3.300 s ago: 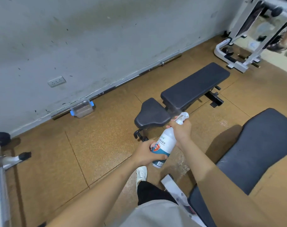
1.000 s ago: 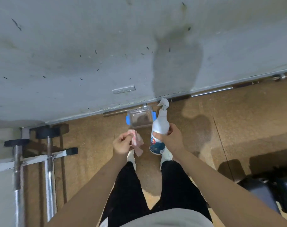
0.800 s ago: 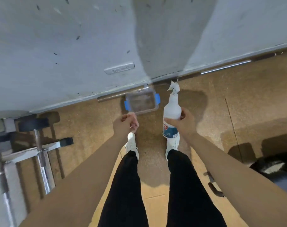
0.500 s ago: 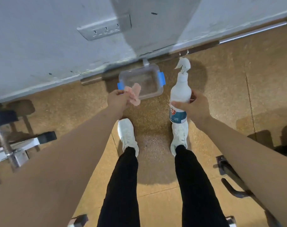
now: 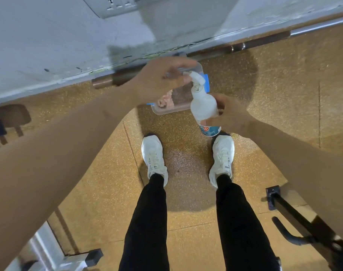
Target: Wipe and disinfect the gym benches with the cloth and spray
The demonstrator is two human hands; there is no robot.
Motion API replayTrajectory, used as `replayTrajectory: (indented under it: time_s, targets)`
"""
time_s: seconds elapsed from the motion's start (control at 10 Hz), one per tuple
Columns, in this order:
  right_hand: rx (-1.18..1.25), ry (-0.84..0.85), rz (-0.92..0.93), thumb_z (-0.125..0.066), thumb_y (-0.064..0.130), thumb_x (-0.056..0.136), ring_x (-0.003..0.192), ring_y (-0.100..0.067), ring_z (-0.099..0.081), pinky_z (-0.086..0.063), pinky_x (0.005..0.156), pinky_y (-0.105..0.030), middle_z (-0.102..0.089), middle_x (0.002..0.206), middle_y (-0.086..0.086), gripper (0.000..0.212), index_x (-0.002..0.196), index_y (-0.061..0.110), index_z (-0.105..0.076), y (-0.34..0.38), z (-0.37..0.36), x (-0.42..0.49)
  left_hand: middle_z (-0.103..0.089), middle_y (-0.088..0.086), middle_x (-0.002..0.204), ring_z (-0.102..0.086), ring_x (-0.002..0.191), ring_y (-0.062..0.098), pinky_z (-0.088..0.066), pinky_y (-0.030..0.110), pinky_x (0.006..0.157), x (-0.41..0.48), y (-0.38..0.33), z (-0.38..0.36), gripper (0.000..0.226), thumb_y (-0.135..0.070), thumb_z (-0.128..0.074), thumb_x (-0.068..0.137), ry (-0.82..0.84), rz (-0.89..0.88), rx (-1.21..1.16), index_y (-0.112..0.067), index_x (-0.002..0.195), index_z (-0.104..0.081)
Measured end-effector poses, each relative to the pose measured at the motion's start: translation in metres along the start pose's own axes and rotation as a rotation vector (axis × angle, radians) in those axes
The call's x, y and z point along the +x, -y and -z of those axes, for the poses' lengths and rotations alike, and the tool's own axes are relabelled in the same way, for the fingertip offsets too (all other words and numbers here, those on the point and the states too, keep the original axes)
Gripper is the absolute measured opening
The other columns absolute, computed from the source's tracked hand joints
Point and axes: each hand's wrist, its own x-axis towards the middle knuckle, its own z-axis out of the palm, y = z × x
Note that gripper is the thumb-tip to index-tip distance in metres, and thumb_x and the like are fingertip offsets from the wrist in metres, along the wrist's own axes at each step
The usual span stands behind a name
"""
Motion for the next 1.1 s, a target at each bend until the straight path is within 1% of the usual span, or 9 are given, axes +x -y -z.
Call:
replayTrajectory:
  time_s: [0.1, 0.2, 0.3, 0.4, 0.5, 0.6, 0.7, 0.8, 1.1]
  targets:
    - [0.024, 0.035, 0.014, -0.09, 0.013, 0.072, 0.115, -0.01, -0.061, -0.05, 0.098, -0.026, -0.066, 0.121, 0.011, 0.074, 0.137, 0.026, -0.057, -0.001, 0.003, 0.008, -0.076, 0.002, 0.109, -0.069, 0.097, 0.015, -0.049, 0.041, 0.096, 0.011, -0.001, 0.001, 0.036, -0.032, -0.062, 0.097, -0.026, -0.021, 0.089, -0.014, 0.128, -0.072]
    - [0.032, -0.01, 0.013, -0.087, 0.013, 0.077, 0.118, -0.009, -0.059, -0.049, 0.099, -0.026, -0.064, 0.126, 0.012, 0.073, 0.141, 0.025, -0.054, -0.001, 0.003, 0.021, -0.074, 0.011, 0.097, -0.066, 0.088, 0.03, -0.051, 0.048, 0.084, 0.017, 0.0, -0.007, 0.038, -0.037, -0.057, 0.096, -0.098, -0.024, 0.213, -0.008, 0.116, -0.072]
    - [0.087, -0.078, -0.047, -0.082, 0.013, 0.084, 0.106, 0.004, -0.059, -0.046, 0.084, -0.004, -0.061, 0.117, 0.022, 0.064, 0.141, 0.024, -0.054, -0.003, 0.003, 0.03, -0.066, 0.002, 0.088, -0.062, 0.083, 0.026, -0.05, 0.044, 0.079, 0.022, 0.013, -0.025, 0.024, -0.031, -0.06, 0.102, -0.097, -0.02, 0.301, -0.009, 0.106, -0.066]
    - [0.052, -0.139, -0.112, -0.077, 0.017, 0.088, 0.096, 0.002, -0.06, -0.043, 0.08, 0.001, -0.063, 0.109, 0.017, 0.046, 0.132, 0.023, -0.062, -0.018, 0.002, 0.03, -0.059, -0.002, 0.089, -0.059, 0.086, 0.026, -0.047, 0.044, 0.083, 0.031, 0.033, -0.044, 0.022, -0.032, -0.058, 0.104, -0.097, 0.042, 0.405, -0.01, 0.106, -0.063]
    - [0.045, -0.171, -0.19, -0.076, 0.025, 0.089, 0.109, -0.019, -0.065, -0.052, 0.096, -0.028, -0.068, 0.118, -0.002, 0.037, 0.123, 0.017, -0.066, -0.041, -0.004, 0.023, -0.061, -0.001, 0.093, -0.059, 0.09, 0.026, -0.048, 0.047, 0.087, 0.049, 0.045, -0.057, 0.021, -0.032, -0.056, 0.104, -0.139, 0.108, 0.446, -0.012, 0.108, -0.062]
    - [0.069, -0.166, -0.238, -0.076, 0.024, 0.088, 0.109, -0.018, -0.064, -0.051, 0.097, -0.03, -0.067, 0.116, 0.001, 0.035, 0.121, 0.015, -0.067, -0.065, -0.009, 0.016, -0.058, -0.001, 0.089, -0.056, 0.086, 0.024, -0.038, 0.036, 0.076, 0.071, 0.052, -0.071, 0.019, -0.028, -0.056, 0.105, -0.114, 0.136, 0.486, -0.01, 0.106, -0.064]
    - [0.095, -0.167, -0.225, -0.076, 0.025, 0.089, 0.108, -0.011, -0.063, -0.043, 0.093, -0.018, -0.064, 0.114, 0.01, 0.04, 0.127, 0.019, -0.066, -0.08, -0.01, 0.012, -0.057, -0.003, 0.091, -0.054, 0.088, 0.02, -0.03, 0.033, 0.076, 0.091, 0.065, -0.083, 0.02, -0.029, -0.053, 0.106, -0.135, 0.194, 0.554, -0.012, 0.108, -0.065]
    - [0.15, -0.162, -0.234, -0.076, 0.024, 0.089, 0.105, -0.008, -0.062, -0.039, 0.078, -0.002, -0.063, 0.11, 0.013, 0.04, 0.128, 0.022, -0.065, -0.091, -0.004, 0.014, -0.068, 0.003, 0.1, -0.062, 0.096, 0.023, -0.04, 0.038, 0.079, 0.105, 0.08, -0.097, 0.019, -0.027, -0.055, 0.106, -0.09, 0.231, 0.508, -0.012, 0.113, -0.064]
    - [0.114, -0.199, -0.27, -0.075, 0.023, 0.089, 0.096, -0.01, -0.063, -0.041, 0.071, -0.011, -0.067, 0.102, 0.007, 0.033, 0.121, 0.023, -0.067, -0.106, 0.013, 0.005, -0.068, 0.003, 0.117, -0.063, 0.109, 0.024, -0.05, 0.039, 0.087, 0.095, 0.066, -0.122, 0.036, -0.028, -0.071, 0.093, -0.051, 0.314, 0.391, -0.019, 0.126, -0.062]
